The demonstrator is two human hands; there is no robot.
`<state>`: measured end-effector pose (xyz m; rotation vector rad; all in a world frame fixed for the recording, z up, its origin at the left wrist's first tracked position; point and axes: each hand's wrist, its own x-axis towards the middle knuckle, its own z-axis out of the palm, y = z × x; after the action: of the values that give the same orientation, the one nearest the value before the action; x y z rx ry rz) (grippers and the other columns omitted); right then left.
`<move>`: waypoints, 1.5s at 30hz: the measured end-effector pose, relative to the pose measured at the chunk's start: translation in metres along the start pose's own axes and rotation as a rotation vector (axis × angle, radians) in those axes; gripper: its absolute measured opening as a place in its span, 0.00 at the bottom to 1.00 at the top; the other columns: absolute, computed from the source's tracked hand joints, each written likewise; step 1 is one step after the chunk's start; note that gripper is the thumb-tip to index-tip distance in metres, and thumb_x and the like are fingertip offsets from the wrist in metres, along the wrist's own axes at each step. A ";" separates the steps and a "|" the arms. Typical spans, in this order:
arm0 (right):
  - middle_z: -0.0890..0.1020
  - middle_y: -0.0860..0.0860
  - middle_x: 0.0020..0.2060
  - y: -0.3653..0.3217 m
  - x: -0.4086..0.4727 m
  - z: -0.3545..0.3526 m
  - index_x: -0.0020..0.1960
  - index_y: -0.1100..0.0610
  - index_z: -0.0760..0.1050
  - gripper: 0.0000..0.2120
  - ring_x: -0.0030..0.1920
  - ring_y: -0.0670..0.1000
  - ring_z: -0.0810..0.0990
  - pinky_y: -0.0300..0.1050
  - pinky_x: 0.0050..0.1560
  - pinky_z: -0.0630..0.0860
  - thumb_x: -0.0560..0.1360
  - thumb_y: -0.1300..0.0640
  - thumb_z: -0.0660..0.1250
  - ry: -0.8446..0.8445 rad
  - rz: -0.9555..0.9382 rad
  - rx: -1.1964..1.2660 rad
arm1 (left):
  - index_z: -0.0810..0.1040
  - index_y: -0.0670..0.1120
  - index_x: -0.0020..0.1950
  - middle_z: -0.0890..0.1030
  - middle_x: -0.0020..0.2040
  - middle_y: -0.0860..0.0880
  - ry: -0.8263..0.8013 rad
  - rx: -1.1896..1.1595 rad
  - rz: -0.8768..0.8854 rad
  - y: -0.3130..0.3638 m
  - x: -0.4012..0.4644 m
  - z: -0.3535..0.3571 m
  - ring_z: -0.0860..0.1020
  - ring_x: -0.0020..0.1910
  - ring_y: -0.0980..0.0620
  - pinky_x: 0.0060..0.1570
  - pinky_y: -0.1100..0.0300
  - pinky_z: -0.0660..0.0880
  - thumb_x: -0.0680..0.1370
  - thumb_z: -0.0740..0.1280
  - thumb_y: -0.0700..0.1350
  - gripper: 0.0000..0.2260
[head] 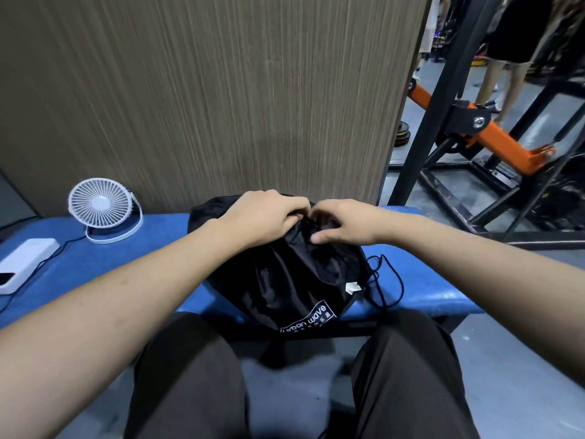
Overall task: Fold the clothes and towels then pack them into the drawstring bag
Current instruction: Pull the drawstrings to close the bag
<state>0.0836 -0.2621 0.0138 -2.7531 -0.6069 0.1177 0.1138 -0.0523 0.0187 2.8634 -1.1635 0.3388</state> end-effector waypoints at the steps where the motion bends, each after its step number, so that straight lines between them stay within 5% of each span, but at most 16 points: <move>1: 0.79 0.49 0.53 -0.007 0.005 0.002 0.63 0.56 0.74 0.21 0.54 0.50 0.77 0.42 0.51 0.69 0.76 0.45 0.71 0.022 -0.013 0.027 | 0.71 0.60 0.58 0.83 0.51 0.48 0.006 0.005 0.001 0.001 0.000 -0.001 0.80 0.50 0.42 0.48 0.50 0.76 0.81 0.57 0.55 0.07; 7: 0.84 0.51 0.42 -0.019 0.017 0.004 0.48 0.57 0.78 0.08 0.43 0.49 0.80 0.43 0.46 0.72 0.79 0.52 0.67 0.086 0.013 0.142 | 0.71 0.55 0.58 0.82 0.53 0.46 -0.029 0.036 -0.037 0.000 -0.002 -0.006 0.80 0.51 0.41 0.46 0.51 0.72 0.83 0.53 0.56 0.11; 11: 0.77 0.47 0.29 -0.017 0.009 0.003 0.39 0.52 0.73 0.13 0.31 0.46 0.73 0.39 0.39 0.69 0.82 0.56 0.61 0.111 -0.007 0.265 | 0.73 0.52 0.57 0.81 0.52 0.47 -0.056 0.028 -0.051 -0.003 -0.006 -0.007 0.79 0.53 0.42 0.46 0.52 0.70 0.84 0.50 0.59 0.16; 16: 0.67 0.47 0.26 0.010 -0.009 -0.009 0.43 0.48 0.68 0.09 0.33 0.56 0.69 0.46 0.35 0.63 0.82 0.51 0.60 0.177 -0.010 -0.190 | 0.67 0.50 0.46 0.81 0.49 0.47 -0.114 0.081 0.001 -0.003 -0.011 -0.006 0.79 0.51 0.43 0.44 0.53 0.69 0.84 0.50 0.58 0.15; 19: 0.71 0.51 0.29 0.027 -0.019 -0.020 0.44 0.50 0.70 0.08 0.34 0.58 0.70 0.46 0.33 0.60 0.82 0.53 0.60 0.201 0.005 -0.359 | 0.66 0.51 0.45 0.81 0.49 0.48 -0.149 0.112 -0.014 -0.006 -0.011 -0.010 0.79 0.52 0.43 0.45 0.53 0.67 0.85 0.50 0.58 0.15; 24: 0.65 0.44 0.26 0.055 -0.041 -0.043 0.43 0.49 0.66 0.11 0.28 0.48 0.65 0.45 0.29 0.56 0.79 0.62 0.62 0.220 0.090 -0.430 | 0.66 0.52 0.46 0.81 0.50 0.48 -0.150 0.149 -0.024 -0.018 -0.013 -0.020 0.79 0.52 0.43 0.48 0.52 0.70 0.85 0.50 0.58 0.14; 28: 0.65 0.46 0.25 0.065 -0.041 -0.038 0.43 0.50 0.65 0.09 0.27 0.45 0.63 0.46 0.29 0.56 0.81 0.59 0.62 0.264 0.133 -0.474 | 0.66 0.52 0.47 0.80 0.50 0.50 -0.153 0.121 -0.012 -0.017 -0.008 -0.017 0.78 0.52 0.46 0.48 0.53 0.69 0.84 0.51 0.58 0.13; 31: 0.74 0.49 0.33 0.069 -0.039 -0.021 0.48 0.54 0.71 0.09 0.37 0.57 0.76 0.48 0.35 0.65 0.83 0.51 0.58 0.197 0.161 -0.448 | 0.67 0.52 0.47 0.80 0.48 0.52 -0.115 0.065 0.007 -0.015 -0.006 -0.011 0.78 0.52 0.48 0.54 0.53 0.69 0.84 0.53 0.57 0.12; 35: 0.76 0.45 0.41 0.052 -0.035 -0.004 0.59 0.51 0.71 0.16 0.51 0.56 0.78 0.49 0.46 0.72 0.79 0.41 0.62 0.059 0.176 -0.214 | 0.66 0.51 0.47 0.76 0.42 0.54 0.024 -0.008 0.021 -0.012 -0.004 -0.007 0.75 0.44 0.47 0.48 0.54 0.65 0.84 0.55 0.56 0.11; 39: 0.73 0.50 0.63 0.018 -0.018 0.018 0.73 0.48 0.63 0.41 0.66 0.52 0.72 0.54 0.67 0.70 0.68 0.26 0.62 0.199 -0.020 0.061 | 0.72 0.50 0.51 0.75 0.47 0.54 0.078 -0.218 0.059 -0.013 -0.004 -0.002 0.73 0.47 0.53 0.52 0.57 0.67 0.82 0.61 0.55 0.09; 42: 0.64 0.49 0.72 -0.015 -0.001 0.037 0.78 0.46 0.55 0.50 0.73 0.53 0.64 0.61 0.70 0.66 0.64 0.22 0.61 0.253 -0.048 0.049 | 0.74 0.48 0.59 0.73 0.55 0.52 0.128 -0.385 0.062 -0.023 -0.014 0.010 0.71 0.55 0.54 0.58 0.60 0.67 0.80 0.64 0.55 0.13; 45: 0.55 0.50 0.78 -0.030 0.015 0.056 0.80 0.45 0.46 0.54 0.78 0.53 0.52 0.67 0.73 0.58 0.64 0.23 0.65 0.187 0.023 -0.063 | 0.74 0.50 0.64 0.72 0.64 0.52 0.212 -0.261 0.025 -0.047 -0.031 0.023 0.70 0.64 0.51 0.68 0.55 0.64 0.79 0.58 0.63 0.22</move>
<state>0.0768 -0.2143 -0.0294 -2.7902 -0.5365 -0.1554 0.1286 0.0000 -0.0078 2.5224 -1.1132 0.4425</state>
